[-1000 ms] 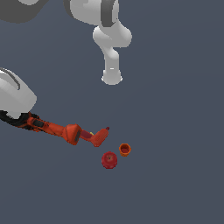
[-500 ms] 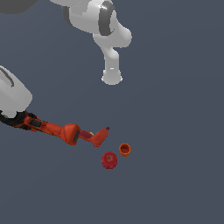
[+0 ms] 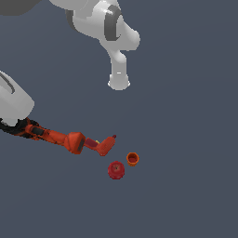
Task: Pick up a designated object from a clutter of objects.
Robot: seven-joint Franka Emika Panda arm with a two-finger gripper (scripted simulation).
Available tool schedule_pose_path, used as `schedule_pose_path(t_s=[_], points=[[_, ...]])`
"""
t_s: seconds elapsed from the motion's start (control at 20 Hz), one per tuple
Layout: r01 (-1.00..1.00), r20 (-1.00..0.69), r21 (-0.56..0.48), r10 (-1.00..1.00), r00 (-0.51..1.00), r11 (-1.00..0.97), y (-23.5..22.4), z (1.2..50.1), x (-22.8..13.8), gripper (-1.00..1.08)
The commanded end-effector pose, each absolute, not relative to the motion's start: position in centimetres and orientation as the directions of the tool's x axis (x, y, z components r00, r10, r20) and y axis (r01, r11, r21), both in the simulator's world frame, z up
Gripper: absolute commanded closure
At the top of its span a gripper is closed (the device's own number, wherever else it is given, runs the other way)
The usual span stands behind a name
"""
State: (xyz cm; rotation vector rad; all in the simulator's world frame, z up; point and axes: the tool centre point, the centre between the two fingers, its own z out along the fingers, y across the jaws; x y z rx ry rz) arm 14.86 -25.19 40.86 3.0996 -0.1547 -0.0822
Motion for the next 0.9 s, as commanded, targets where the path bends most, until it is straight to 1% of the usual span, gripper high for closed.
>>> schedule_pose_path(t_s=[0.0,0.45,0.85], points=[[-0.099,-0.047,0.04,-0.1,0.994,-0.994,-25.2,41.1,14.8,1.08],[-0.099,-0.047,0.04,-0.1,0.994,-0.994,-25.0,42.1,14.2,1.08],[-0.098,-0.047,0.04,-0.1,0.994,-0.994,-24.6,45.4,12.0,1.08]])
